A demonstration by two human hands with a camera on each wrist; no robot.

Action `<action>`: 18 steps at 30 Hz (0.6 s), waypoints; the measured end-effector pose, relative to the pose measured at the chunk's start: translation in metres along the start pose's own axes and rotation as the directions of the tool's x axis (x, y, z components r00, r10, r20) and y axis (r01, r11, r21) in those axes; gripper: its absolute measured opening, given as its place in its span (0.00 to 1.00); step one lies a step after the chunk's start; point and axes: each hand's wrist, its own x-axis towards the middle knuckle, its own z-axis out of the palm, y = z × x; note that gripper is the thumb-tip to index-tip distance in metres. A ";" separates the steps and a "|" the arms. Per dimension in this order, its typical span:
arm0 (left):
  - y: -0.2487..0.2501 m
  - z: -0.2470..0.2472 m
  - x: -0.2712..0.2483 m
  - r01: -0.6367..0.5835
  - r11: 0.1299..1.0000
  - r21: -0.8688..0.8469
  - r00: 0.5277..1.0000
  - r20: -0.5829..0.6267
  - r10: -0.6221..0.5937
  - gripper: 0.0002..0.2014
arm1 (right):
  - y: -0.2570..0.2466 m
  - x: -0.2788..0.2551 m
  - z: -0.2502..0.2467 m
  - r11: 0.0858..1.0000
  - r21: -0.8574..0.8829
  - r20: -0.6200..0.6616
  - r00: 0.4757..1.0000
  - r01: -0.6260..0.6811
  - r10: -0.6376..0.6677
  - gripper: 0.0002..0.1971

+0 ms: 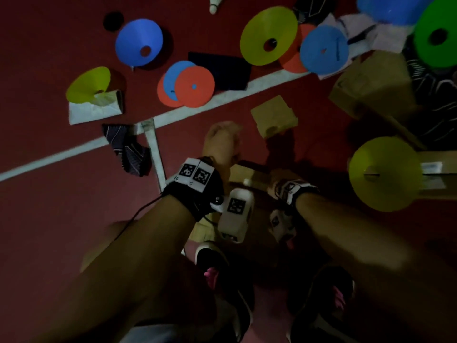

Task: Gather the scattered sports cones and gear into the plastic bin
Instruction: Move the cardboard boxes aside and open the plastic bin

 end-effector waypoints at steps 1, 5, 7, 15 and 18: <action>-0.001 0.002 0.000 -0.024 1.000 0.018 0.999 0.022 0.024 0.06 | 0.001 -0.003 -0.020 0.999 0.046 -0.067 0.998 0.003 0.000 0.24; -0.001 -0.006 0.011 -0.091 0.990 0.108 0.996 0.006 0.091 0.13 | 0.017 -0.016 -0.097 0.961 0.274 -0.347 0.929 -0.034 0.131 0.18; 0.009 -0.011 0.019 -0.137 0.983 0.119 0.990 -0.018 0.140 0.04 | 0.034 -0.021 -0.124 0.824 0.554 -0.442 0.881 0.120 0.170 0.19; 0.048 -0.027 0.031 -0.067 0.998 0.008 0.997 -0.023 0.067 0.12 | 0.037 -0.070 -0.153 0.117 0.911 -0.394 0.919 0.395 -0.030 0.09; 0.051 -0.016 0.026 0.090 0.996 -0.018 0.983 0.160 -0.086 0.27 | 0.033 -0.082 -0.148 -0.001 0.960 -0.280 0.959 0.280 -0.039 0.13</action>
